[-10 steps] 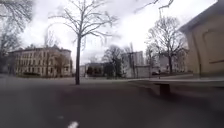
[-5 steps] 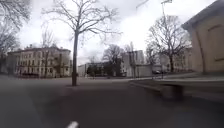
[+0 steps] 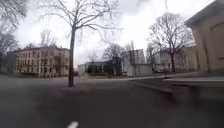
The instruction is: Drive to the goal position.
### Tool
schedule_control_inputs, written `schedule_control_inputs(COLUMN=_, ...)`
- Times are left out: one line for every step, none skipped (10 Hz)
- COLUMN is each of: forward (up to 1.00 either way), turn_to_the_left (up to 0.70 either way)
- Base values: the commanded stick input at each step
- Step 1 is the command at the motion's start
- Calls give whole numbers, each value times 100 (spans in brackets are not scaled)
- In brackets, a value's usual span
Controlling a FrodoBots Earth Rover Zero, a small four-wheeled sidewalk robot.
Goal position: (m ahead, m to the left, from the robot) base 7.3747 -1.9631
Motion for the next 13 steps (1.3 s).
schedule_control_inputs(forward=100, turn_to_the_left=0)
schedule_control_inputs(forward=100, turn_to_the_left=0)
schedule_control_inputs(forward=100, turn_to_the_left=0)
schedule_control_inputs(forward=100, turn_to_the_left=0)
schedule_control_inputs(forward=100, turn_to_the_left=2)
schedule_control_inputs(forward=100, turn_to_the_left=11)
schedule_control_inputs(forward=100, turn_to_the_left=34)
schedule_control_inputs(forward=100, turn_to_the_left=40)
schedule_control_inputs(forward=100, turn_to_the_left=40)
schedule_control_inputs(forward=100, turn_to_the_left=0)
schedule_control_inputs(forward=100, turn_to_the_left=0)
schedule_control_inputs(forward=100, turn_to_the_left=0)
schedule_control_inputs(forward=100, turn_to_the_left=0)
